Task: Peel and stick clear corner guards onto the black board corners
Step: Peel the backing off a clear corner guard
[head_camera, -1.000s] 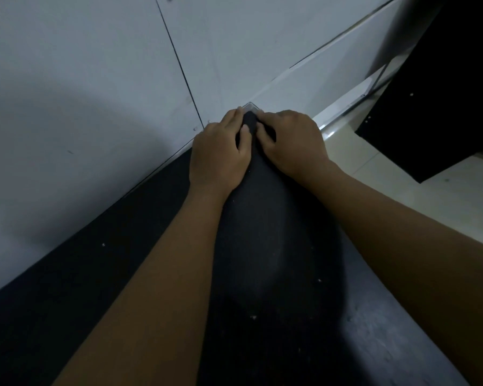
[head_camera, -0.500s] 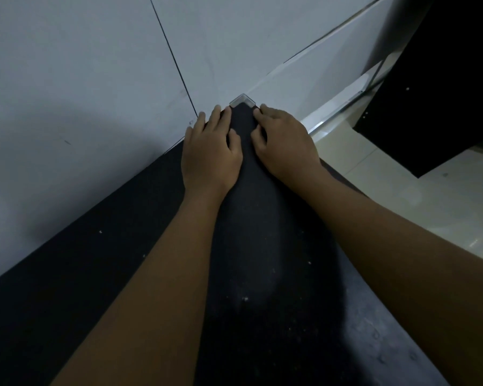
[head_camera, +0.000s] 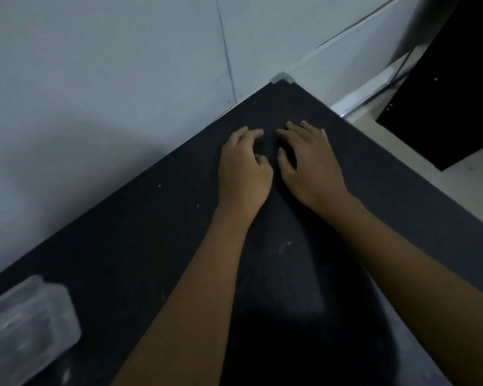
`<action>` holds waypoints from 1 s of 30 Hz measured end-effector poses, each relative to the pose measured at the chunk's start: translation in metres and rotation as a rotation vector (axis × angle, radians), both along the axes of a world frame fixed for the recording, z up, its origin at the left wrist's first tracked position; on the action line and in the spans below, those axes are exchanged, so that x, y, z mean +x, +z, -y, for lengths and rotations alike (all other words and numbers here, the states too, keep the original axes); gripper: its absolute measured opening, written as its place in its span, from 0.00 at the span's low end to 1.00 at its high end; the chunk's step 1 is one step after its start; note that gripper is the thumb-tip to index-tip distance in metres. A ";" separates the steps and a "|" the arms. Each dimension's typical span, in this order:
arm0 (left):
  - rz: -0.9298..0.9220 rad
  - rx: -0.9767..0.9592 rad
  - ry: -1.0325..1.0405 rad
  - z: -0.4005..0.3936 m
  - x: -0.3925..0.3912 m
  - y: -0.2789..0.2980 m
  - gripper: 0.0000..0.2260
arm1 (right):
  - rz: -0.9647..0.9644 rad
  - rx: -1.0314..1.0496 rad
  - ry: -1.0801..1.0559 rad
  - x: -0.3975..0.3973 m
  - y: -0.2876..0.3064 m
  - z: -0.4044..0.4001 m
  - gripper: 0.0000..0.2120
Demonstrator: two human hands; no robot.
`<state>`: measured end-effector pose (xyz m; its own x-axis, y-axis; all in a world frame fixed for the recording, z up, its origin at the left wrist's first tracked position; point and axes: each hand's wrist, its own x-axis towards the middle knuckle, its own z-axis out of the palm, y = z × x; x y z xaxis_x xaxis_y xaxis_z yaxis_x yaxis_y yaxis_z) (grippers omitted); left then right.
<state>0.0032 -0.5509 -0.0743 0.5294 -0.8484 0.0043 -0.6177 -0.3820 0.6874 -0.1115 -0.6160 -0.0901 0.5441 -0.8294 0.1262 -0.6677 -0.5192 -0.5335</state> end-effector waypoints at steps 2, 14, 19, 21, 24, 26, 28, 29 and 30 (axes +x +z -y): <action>-0.090 -0.049 0.026 -0.026 0.001 0.016 0.21 | 0.080 0.067 0.031 0.004 0.000 -0.028 0.18; -0.417 -0.085 0.349 -0.259 -0.023 0.067 0.16 | 0.198 0.568 0.177 0.002 0.073 -0.242 0.13; -0.529 -0.019 0.384 -0.369 -0.035 0.081 0.15 | 0.102 0.714 0.224 -0.003 0.084 -0.327 0.10; -0.544 -0.001 0.428 -0.416 -0.035 0.087 0.16 | 0.024 0.723 0.268 0.002 0.086 -0.359 0.09; -0.496 -0.006 0.511 -0.482 -0.024 0.091 0.16 | -0.076 0.740 0.347 0.015 0.087 -0.401 0.09; -0.470 0.018 0.597 -0.523 -0.014 0.096 0.15 | -0.126 0.758 0.376 0.026 0.088 -0.422 0.10; -0.419 0.065 0.684 -0.562 -0.004 0.098 0.15 | -0.139 0.750 0.373 0.041 0.091 -0.438 0.13; -0.381 0.109 0.708 -0.579 0.001 0.097 0.16 | -0.134 0.739 0.375 0.049 0.093 -0.445 0.14; -0.350 0.167 0.708 -0.592 0.007 0.094 0.18 | -0.135 0.726 0.380 0.056 0.095 -0.451 0.16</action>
<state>0.0100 0.0415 0.0201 0.8889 -0.2855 -0.3581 0.0501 -0.7166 0.6957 -0.0551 -0.1647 0.0049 0.7758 -0.4361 -0.4561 -0.5986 -0.2798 -0.7506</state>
